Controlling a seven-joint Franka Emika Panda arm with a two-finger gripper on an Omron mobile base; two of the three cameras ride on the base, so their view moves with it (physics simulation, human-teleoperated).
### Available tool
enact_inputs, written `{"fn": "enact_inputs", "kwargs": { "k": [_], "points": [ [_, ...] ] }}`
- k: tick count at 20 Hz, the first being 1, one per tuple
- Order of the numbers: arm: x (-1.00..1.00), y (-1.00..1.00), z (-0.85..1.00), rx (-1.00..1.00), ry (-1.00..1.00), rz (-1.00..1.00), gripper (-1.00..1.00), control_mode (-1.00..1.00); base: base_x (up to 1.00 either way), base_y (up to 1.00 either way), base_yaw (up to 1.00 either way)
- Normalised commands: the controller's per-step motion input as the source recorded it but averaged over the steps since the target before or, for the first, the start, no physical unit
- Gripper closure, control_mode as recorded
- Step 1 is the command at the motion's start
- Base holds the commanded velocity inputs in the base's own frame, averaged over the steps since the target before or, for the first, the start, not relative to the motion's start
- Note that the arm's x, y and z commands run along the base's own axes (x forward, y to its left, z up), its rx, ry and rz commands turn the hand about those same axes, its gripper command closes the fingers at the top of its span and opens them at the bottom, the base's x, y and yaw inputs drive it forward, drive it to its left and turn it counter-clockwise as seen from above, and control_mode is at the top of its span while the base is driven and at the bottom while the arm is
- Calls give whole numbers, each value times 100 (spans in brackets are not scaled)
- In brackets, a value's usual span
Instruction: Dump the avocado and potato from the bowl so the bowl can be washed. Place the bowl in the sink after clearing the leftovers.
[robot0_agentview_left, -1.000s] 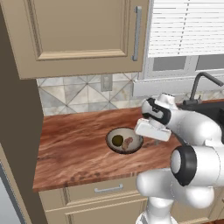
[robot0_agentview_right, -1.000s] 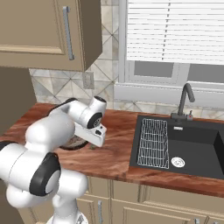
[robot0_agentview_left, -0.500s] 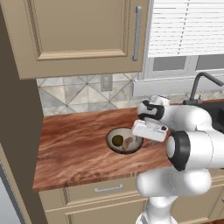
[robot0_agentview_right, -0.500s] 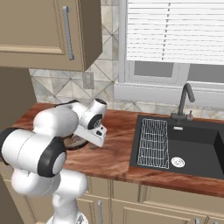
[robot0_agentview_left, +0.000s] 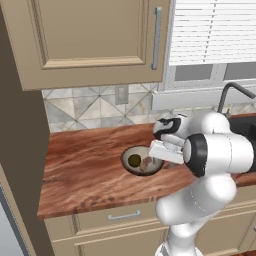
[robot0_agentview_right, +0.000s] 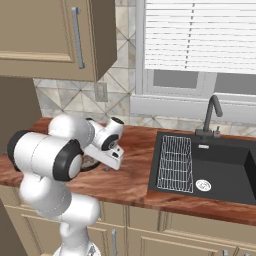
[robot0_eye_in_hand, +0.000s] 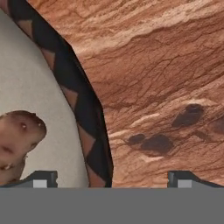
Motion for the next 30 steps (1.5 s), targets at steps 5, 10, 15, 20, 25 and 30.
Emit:
{"fn": "enact_inputs", "kwargs": {
  "k": [5, 10, 15, 20, 25, 30],
  "points": [
    [19, 9, -20, 3, 0, 0, -100, -100, 0, 0, 0],
    [8, 11, -12, 2, 0, 0, 100, -100, 0, 0, 0],
    [0, 0, 0, 0, 0, 0, 100, -100, 0, 0, 0],
    [-4, 0, 2, 0, -4, 0, 100, -100, 0, 0, 0],
    [-24, -7, 27, 1, -18, -6, 100, -100, 0, 0, 0],
    [-28, -32, 43, 4, -21, -24, 100, -100, 0, 0, 0]
  ]
}}
